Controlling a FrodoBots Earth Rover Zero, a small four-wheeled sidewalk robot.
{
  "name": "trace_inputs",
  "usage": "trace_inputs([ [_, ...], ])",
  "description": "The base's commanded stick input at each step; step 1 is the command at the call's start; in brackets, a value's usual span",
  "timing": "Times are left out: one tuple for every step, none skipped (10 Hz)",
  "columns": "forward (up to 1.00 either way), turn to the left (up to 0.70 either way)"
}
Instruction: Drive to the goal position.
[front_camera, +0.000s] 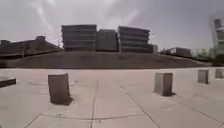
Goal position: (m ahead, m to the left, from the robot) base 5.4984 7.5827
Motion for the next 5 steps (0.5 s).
trace_inputs([
  [1.0,0.0],
  [1.0,0.0],
  [1.0,0.0],
  [1.0,0.0],
  [1.0,0.0],
])
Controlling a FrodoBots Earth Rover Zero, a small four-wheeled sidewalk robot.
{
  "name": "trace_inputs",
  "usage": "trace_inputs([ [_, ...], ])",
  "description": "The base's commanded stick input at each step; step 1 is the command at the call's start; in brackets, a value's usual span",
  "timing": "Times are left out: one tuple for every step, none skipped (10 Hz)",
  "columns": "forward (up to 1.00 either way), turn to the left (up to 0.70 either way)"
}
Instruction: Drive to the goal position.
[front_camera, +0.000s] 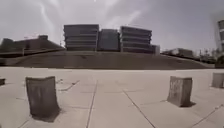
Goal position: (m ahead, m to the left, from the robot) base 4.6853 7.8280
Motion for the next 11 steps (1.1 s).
trace_inputs([
  [1.0,0.0],
  [1.0,0.0],
  [1.0,0.0],
  [1.0,0.0],
  [1.0,0.0],
  [1.0,0.0],
  [1.0,0.0],
  [1.0,0.0],
  [1.0,0.03],
  [1.0,0.1],
  [1.0,0.35],
])
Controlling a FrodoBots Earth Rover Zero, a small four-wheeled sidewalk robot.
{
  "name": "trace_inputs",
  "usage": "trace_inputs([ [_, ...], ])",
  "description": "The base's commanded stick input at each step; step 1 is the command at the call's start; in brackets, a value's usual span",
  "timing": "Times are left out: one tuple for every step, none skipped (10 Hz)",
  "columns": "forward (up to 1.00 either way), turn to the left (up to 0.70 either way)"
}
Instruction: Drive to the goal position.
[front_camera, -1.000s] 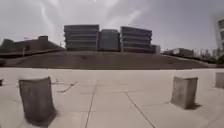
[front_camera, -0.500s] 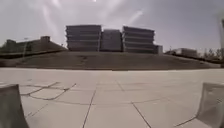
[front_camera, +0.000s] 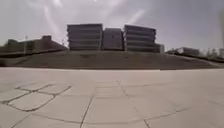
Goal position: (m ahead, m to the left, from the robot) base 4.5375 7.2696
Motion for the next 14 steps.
trace_inputs([
  [1.0,0.4],
  [1.0,0.4],
  [1.0,0.4],
  [1.0,0.4],
  [1.0,0.4],
  [1.0,0.4],
  [1.0,0.4],
  [1.0,0.4],
  [1.0,0.4],
  [1.0,0.4],
  [1.0,0.4],
  [1.0,0.4],
  [1.0,0.4],
  [1.0,0.4],
])
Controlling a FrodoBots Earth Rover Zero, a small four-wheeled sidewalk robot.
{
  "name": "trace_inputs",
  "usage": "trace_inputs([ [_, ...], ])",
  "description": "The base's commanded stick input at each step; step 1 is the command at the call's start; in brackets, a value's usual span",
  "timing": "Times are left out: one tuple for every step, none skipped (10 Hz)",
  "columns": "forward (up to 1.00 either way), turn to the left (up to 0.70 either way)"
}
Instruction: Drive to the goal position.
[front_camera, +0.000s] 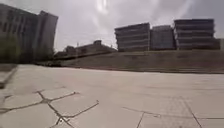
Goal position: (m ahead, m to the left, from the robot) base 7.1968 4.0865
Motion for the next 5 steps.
trace_inputs([
  [1.0,0.4],
  [1.0,0.4],
  [1.0,0.4],
  [1.0,0.39],
  [1.0,0.36],
])
